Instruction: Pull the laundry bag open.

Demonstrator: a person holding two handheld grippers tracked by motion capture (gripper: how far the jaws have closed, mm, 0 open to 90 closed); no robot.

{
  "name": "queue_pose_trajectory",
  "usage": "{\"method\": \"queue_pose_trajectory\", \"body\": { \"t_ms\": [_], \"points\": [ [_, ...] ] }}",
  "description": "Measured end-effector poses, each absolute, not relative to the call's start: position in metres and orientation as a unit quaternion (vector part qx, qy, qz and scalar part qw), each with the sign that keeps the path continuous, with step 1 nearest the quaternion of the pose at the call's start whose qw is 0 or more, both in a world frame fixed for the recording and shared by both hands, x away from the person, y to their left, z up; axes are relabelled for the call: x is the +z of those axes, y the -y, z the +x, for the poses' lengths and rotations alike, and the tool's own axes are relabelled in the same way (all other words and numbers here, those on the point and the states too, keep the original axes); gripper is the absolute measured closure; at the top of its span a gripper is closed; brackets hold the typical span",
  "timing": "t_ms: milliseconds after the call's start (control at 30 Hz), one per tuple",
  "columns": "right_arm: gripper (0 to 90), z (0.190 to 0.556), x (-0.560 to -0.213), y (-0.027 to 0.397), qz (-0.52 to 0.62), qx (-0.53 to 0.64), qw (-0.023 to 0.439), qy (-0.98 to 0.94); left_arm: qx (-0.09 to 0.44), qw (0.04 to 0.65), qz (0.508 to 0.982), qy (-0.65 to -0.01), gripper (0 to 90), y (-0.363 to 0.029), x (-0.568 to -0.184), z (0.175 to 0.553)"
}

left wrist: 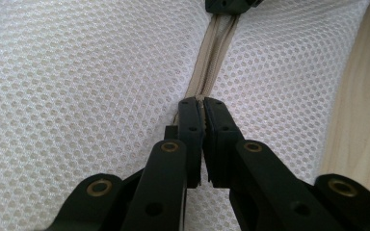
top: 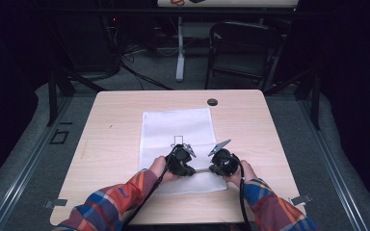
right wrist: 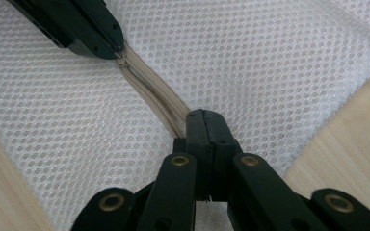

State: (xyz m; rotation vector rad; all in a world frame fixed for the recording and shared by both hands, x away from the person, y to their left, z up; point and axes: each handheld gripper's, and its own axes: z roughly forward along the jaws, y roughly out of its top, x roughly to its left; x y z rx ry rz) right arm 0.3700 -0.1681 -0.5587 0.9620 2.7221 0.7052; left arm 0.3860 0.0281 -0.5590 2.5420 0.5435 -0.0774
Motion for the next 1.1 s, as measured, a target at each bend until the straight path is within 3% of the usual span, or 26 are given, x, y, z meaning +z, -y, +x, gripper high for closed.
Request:
{"method": "queue_pose_trajectory", "body": {
  "t_ms": [567, 1100],
  "points": [
    [90.0, 0.368, -0.558, 0.165, 0.313, 0.228, 0.097, -0.917, -0.004, 0.282, 0.933, -0.221, 86.6, -0.03, -0.562, 0.379],
    [90.0, 0.367, -0.559, 0.165, 0.309, 0.234, 0.099, -0.917, -0.023, 0.283, 0.926, -0.248, 87.1, -0.047, -0.561, 0.382]
  ]
}}
